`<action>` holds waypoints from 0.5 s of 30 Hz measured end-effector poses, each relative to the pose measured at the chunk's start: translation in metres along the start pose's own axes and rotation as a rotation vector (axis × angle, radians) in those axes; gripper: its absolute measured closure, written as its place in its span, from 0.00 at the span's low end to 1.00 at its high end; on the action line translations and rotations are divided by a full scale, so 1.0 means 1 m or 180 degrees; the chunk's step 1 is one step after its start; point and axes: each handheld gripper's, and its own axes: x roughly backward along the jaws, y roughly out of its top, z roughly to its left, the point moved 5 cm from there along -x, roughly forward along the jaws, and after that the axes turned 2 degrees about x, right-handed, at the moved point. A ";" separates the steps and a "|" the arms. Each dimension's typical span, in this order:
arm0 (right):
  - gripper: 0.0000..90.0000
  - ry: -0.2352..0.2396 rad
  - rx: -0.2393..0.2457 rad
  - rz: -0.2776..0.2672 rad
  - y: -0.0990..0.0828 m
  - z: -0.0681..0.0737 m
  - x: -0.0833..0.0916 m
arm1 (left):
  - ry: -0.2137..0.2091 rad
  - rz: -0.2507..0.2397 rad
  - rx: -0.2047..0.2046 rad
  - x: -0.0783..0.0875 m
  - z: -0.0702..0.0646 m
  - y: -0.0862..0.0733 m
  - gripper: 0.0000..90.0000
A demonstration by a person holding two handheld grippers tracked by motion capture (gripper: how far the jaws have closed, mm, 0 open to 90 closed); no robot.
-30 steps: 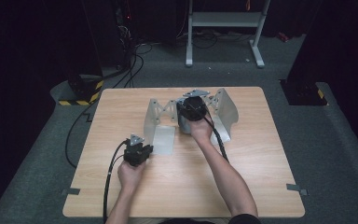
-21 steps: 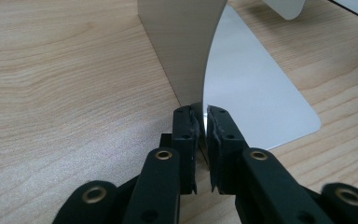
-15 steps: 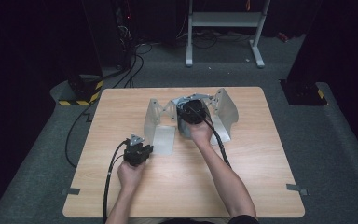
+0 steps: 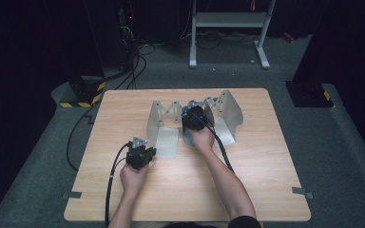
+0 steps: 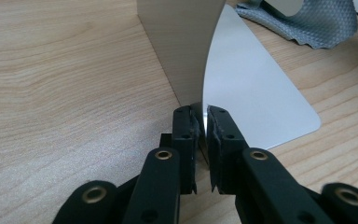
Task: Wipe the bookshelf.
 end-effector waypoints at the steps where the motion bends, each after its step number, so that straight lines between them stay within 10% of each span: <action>1: 0.90 0.0003 -0.0006 0.0003 0.001 0.000 0.001 | 0.0002 0.0001 -0.0007 0.000 0.000 0.000 0.91; 15: 0.90 0.0082 0.0291 -0.0602 0.046 0.017 0.064 | 0.0019 0.0009 -0.0040 0.000 -0.001 0.000 0.90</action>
